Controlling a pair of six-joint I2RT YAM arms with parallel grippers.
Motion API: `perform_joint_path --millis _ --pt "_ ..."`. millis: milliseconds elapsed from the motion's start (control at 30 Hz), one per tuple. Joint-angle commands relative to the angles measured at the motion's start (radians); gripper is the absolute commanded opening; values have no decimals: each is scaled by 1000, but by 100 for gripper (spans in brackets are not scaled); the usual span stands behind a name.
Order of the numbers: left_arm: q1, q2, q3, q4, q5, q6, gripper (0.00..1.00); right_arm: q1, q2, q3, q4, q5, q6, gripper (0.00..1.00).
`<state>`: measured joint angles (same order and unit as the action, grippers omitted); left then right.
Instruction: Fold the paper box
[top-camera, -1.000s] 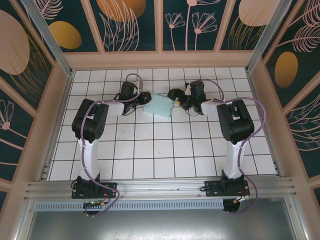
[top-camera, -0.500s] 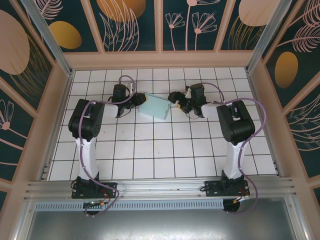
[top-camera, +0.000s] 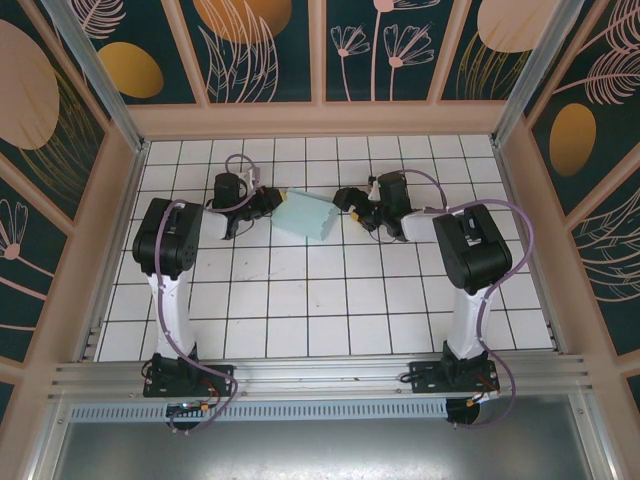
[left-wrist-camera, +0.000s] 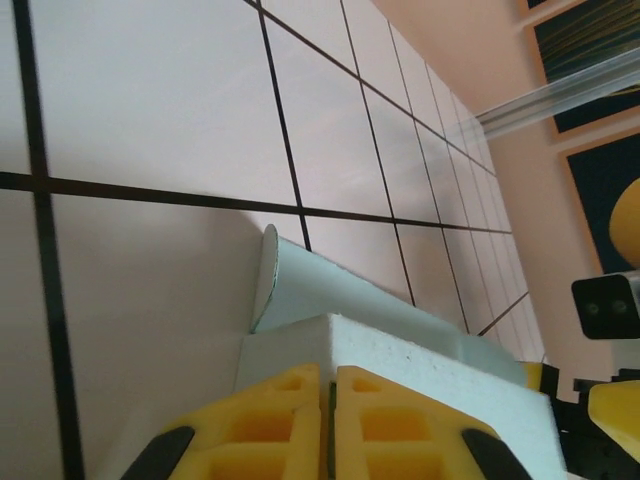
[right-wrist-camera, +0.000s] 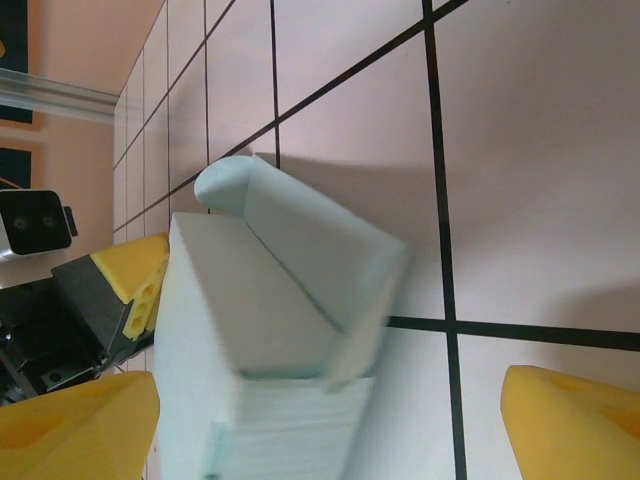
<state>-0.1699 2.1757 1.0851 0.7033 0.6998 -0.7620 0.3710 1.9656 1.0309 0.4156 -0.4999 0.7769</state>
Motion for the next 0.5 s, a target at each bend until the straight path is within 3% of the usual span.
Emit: perform_joint_path --millis 0,133,467 --pt "22 85 -51 -86 21 -66 6 19 -26 -14 53 -14 31 89" --pt "34 106 -42 -57 43 -99 5 35 -12 -8 72 -14 53 89" --pt "33 68 -7 -177 32 13 11 54 -21 4 126 0 68 89"
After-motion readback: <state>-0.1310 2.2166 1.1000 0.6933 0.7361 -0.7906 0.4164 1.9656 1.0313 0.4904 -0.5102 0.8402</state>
